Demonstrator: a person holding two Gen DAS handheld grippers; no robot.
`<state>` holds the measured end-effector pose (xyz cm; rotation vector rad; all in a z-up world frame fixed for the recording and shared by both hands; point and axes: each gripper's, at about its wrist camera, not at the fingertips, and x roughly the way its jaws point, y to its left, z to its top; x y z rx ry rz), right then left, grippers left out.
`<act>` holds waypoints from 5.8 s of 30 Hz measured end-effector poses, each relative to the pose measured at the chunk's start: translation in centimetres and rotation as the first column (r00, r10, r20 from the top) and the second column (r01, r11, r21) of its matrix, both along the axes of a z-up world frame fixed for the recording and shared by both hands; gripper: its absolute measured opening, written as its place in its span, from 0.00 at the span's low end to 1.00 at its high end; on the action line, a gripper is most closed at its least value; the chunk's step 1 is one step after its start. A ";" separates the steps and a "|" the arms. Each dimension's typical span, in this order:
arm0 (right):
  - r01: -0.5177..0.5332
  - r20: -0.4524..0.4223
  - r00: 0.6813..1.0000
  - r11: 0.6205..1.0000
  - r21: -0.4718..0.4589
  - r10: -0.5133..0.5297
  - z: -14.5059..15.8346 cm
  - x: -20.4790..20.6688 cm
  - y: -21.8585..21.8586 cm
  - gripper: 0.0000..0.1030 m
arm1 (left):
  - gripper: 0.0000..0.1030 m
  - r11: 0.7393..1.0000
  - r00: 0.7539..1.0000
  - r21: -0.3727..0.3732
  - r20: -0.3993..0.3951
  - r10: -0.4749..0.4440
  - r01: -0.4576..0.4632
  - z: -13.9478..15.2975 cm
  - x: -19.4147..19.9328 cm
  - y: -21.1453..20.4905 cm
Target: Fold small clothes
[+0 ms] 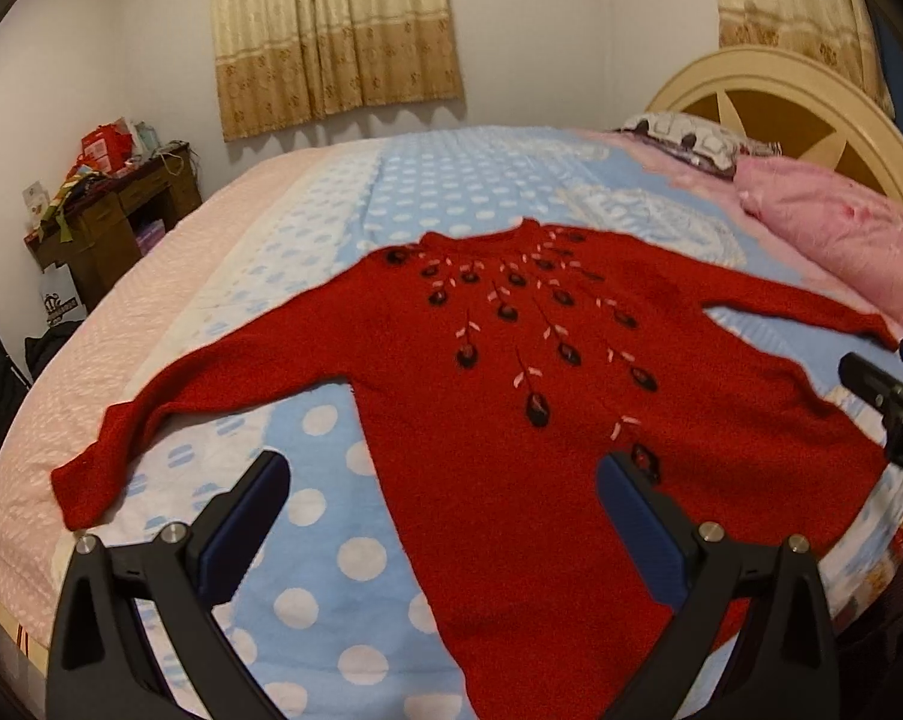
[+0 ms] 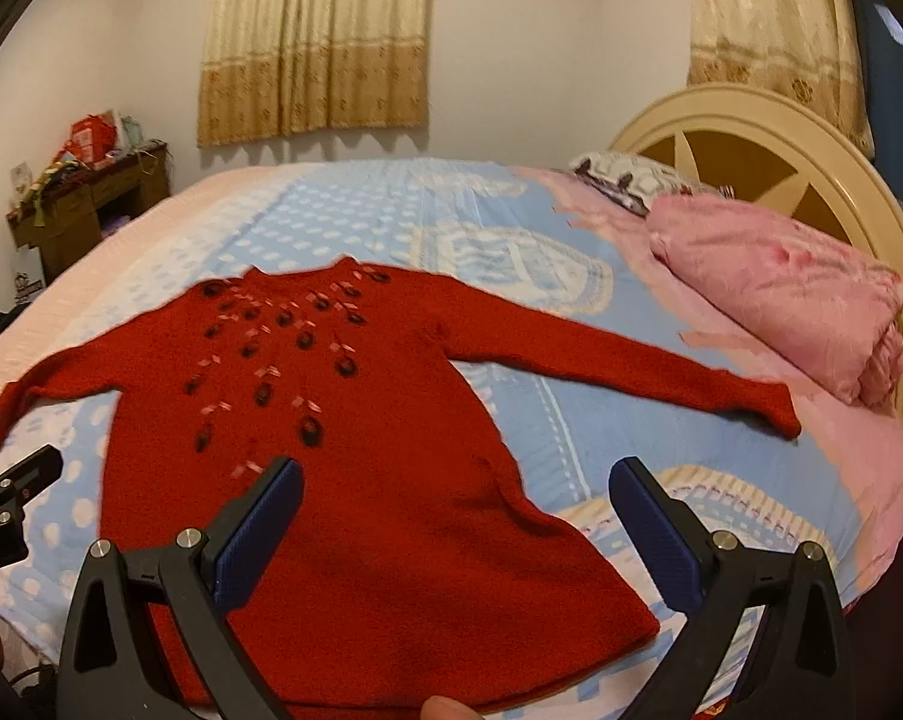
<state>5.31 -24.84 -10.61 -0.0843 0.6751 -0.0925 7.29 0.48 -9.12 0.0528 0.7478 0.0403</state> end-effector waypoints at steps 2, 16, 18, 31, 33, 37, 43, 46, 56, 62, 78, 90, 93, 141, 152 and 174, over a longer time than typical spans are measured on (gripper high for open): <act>0.021 -0.020 1.000 1.000 0.000 -0.021 -0.8 0.7 -0.8 0.99 | 1.00 1.000 1.000 0.003 -0.018 -0.006 0.006 -0.7 0.9 -0.2; 0.179 -0.067 0.982 0.983 0.025 -0.177 -3.3 4.2 -9.5 0.99 | 1.00 0.989 0.999 0.139 -0.022 0.046 -0.042 -4.8 6.1 1.1; 0.208 -0.065 0.976 0.978 0.021 -0.206 -3.1 4.5 -10.8 0.99 | 1.00 0.989 0.998 0.140 -0.030 0.054 -0.049 -5.1 6.9 1.5; 0.374 -0.088 0.927 0.905 0.203 -0.363 -1.9 5.9 -21.9 0.82 | 1.00 0.992 0.995 0.114 -0.069 0.069 -0.061 -6.6 8.4 2.1; 0.408 -0.109 0.913 0.878 0.248 -0.394 -1.9 5.9 -23.9 0.80 | 1.00 0.991 0.994 0.116 -0.072 0.078 -0.070 -6.8 8.5 2.3; 0.468 -0.126 0.883 0.831 0.300 -0.452 -2.1 5.9 -27.2 0.74 | 1.00 0.991 0.993 0.103 -0.077 0.091 -0.083 -7.1 9.2 2.9; 0.494 -0.169 0.867 0.763 0.417 -0.469 -3.1 6.5 -30.1 0.65 | 1.00 0.990 0.991 0.103 -0.085 0.102 -0.093 -7.6 9.5 3.2; 0.498 -0.173 0.863 0.746 0.442 -0.474 -3.0 7.1 -30.7 0.64 | 1.00 0.990 0.990 0.101 -0.091 0.106 -0.097 -7.8 9.6 3.3; 0.508 -0.185 0.858 0.746 0.430 -0.479 -3.3 9.4 -32.3 0.13 | 1.00 0.990 0.988 0.082 -0.099 0.119 -0.111 -8.4 9.5 3.7; 0.453 -0.122 0.888 0.799 0.395 -0.443 -0.8 10.8 -30.8 0.10 | 1.00 0.991 0.986 0.047 -0.106 0.131 -0.127 -8.5 9.5 4.5; 0.167 0.013 0.984 0.954 0.251 -0.176 4.9 15.7 -18.2 0.09 | 1.00 0.992 0.988 0.000 -0.091 0.128 -0.128 -8.3 8.8 5.1; -0.106 0.026 0.994 0.983 0.147 0.103 5.5 18.1 -5.2 0.09 | 1.00 0.988 0.988 -0.043 -0.036 0.148 -0.149 -6.3 8.2 6.4; -0.176 0.010 0.984 0.977 0.118 0.176 4.6 18.2 -1.7 0.09 | 1.00 0.991 0.991 -0.048 -0.030 0.127 -0.128 -6.0 8.3 6.1; -0.212 -0.115 0.965 0.960 0.185 0.235 -7.9 7.6 -1.0 0.68 | 0.66 0.951 0.933 -0.203 -0.228 -0.278 0.234 -6.9 22.1 -8.7; -0.212 -0.087 0.969 0.960 0.181 0.230 -7.7 7.2 -1.1 0.68 | 0.09 0.909 0.943 -0.322 -0.110 -0.315 0.266 -2.8 21.3 -6.8; -0.203 -0.123 0.966 0.961 0.186 0.228 -8.4 7.7 -1.2 0.69 | 0.08 0.935 0.997 -0.351 -0.028 -0.068 0.054 -1.1 19.0 6.9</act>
